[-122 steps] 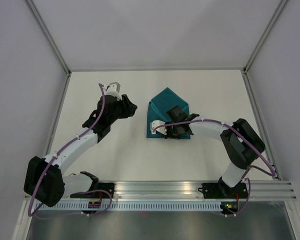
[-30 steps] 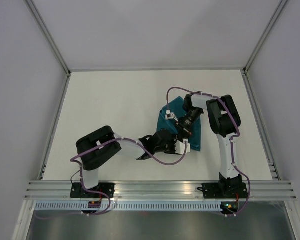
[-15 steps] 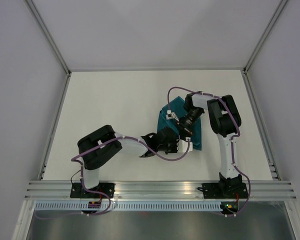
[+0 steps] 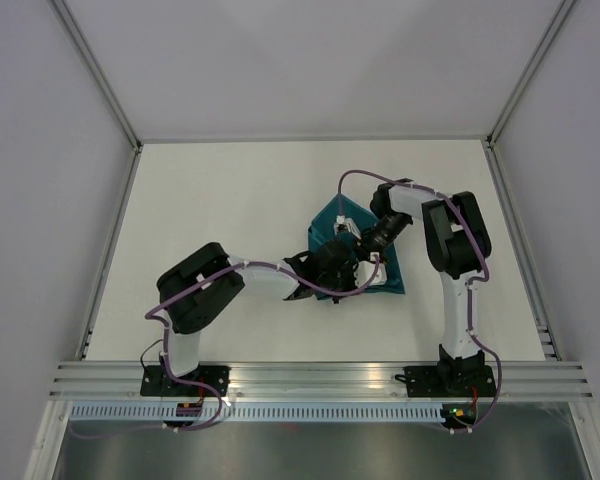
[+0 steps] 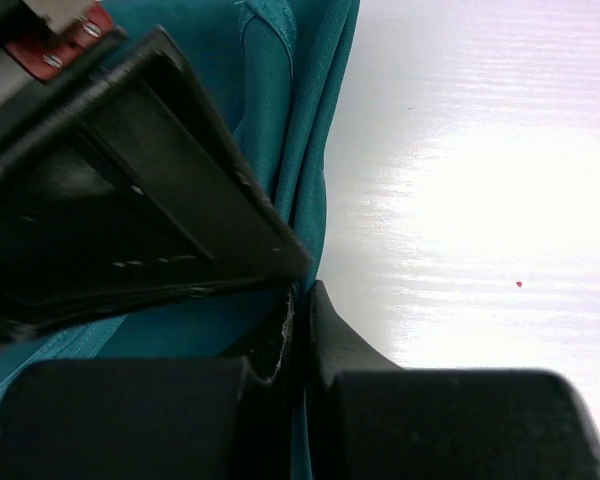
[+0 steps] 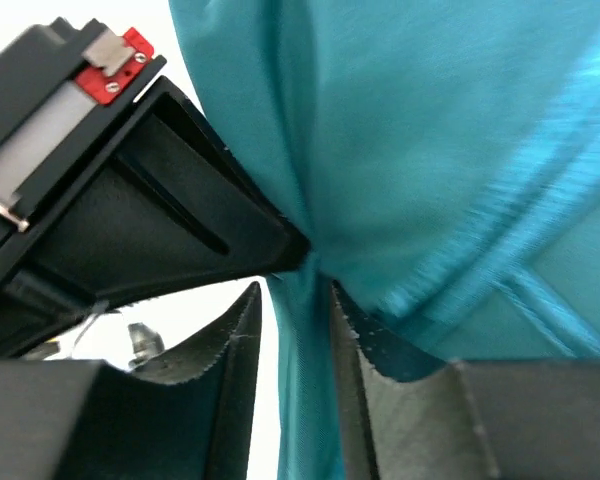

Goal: Fold the napkin, place the utensils inside, and roll it up
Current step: Roll the napkin with the utensil

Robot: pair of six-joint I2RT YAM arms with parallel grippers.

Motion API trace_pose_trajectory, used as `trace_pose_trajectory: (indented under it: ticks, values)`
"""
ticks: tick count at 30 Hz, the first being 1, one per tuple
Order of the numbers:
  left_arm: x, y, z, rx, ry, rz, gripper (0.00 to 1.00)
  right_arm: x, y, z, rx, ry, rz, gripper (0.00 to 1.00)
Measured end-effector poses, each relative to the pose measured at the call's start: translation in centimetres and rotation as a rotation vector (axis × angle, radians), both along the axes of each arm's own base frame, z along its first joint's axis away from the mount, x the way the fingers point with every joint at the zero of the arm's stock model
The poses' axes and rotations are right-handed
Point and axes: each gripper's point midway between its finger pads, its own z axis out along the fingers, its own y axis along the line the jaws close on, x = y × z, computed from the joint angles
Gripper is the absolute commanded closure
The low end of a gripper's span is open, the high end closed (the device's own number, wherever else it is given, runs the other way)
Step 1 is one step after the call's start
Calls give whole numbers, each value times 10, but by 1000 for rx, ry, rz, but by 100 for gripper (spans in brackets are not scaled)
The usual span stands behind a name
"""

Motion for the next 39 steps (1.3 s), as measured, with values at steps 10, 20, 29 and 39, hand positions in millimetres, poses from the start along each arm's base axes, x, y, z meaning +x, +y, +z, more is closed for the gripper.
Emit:
trace_pose_trajectory:
  ticks: [10,20,29,39]
  values:
    - [-10,6,0,-51,201,-18,98,47,-21,34,76,-255,-143,55]
    - [-14,13,0,-115,503,-36,98,57,-59,52,123,-448,-324,52]
    - [-19,20,-1,-145,762,-45,98,27,-52,58,130,-804,-251,45]
    - [-23,24,-2,-147,951,-40,98,-18,-5,22,138,-979,21,43]
